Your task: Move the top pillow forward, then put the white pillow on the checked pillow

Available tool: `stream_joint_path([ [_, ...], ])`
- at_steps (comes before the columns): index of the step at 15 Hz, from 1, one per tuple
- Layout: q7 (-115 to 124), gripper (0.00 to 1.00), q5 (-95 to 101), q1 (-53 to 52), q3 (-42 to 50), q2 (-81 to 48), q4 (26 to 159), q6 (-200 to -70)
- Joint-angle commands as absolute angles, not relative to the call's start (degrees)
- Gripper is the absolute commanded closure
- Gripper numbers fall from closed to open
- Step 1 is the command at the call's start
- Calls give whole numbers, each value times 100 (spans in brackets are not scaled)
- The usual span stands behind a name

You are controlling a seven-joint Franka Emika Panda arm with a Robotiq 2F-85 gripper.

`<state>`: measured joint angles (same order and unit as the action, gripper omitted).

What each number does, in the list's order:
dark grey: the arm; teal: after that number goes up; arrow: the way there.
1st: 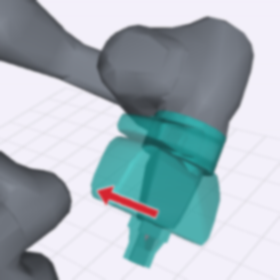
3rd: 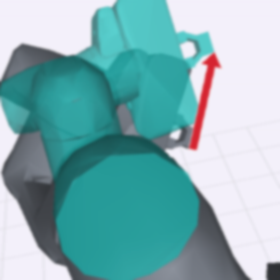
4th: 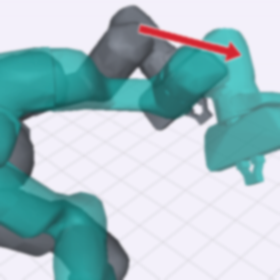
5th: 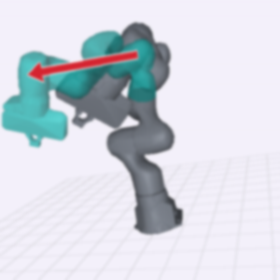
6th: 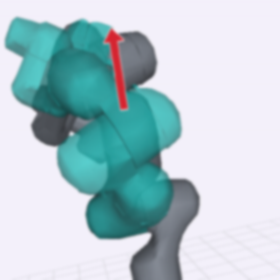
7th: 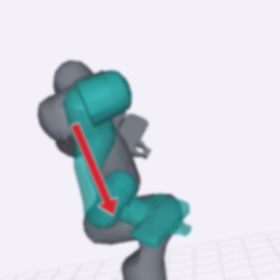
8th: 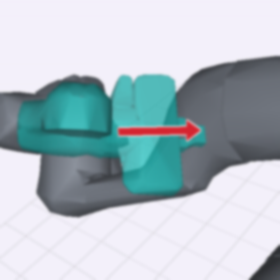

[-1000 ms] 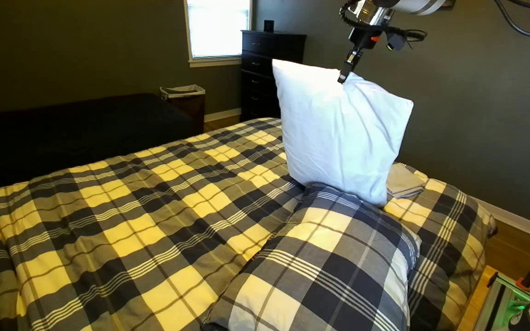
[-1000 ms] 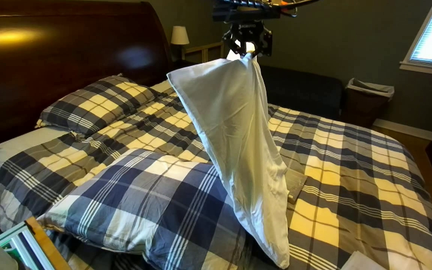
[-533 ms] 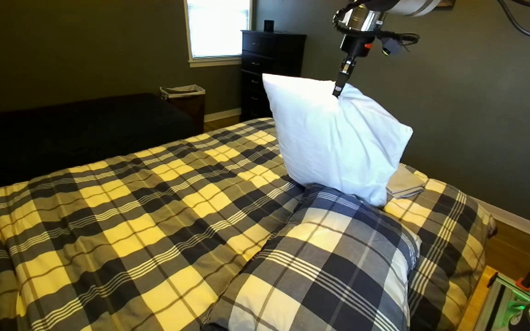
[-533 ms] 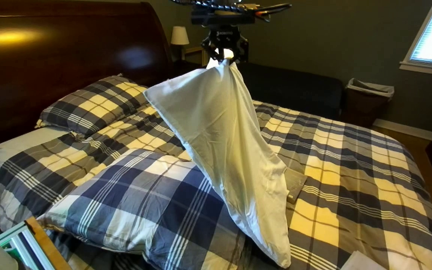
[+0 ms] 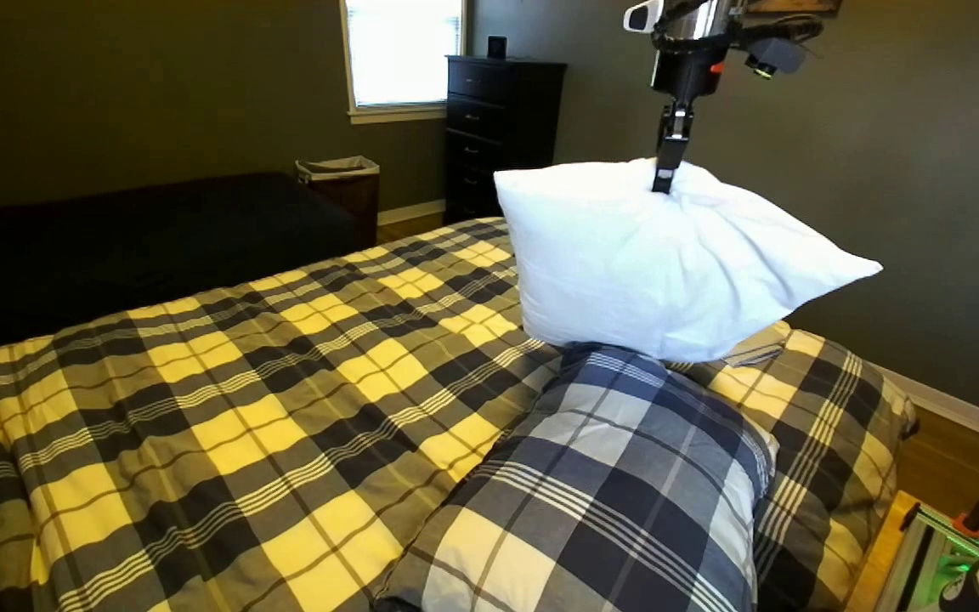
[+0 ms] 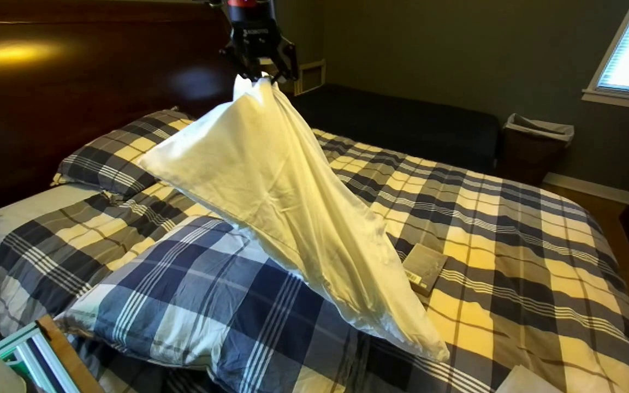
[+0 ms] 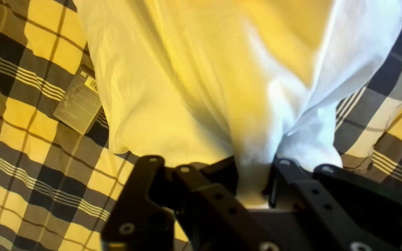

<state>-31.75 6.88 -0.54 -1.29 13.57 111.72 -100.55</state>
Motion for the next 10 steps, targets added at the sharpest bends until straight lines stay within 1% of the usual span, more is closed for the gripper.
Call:
stream_joint_path([
  [1,-2998,98,449,-353,-163,1966,11327,-9389],
  [3,-2689,98,305,-474,-214,2138,11372,-9072],
  [10,-1946,98,-46,-788,-398,2436,11767,-9013],
])
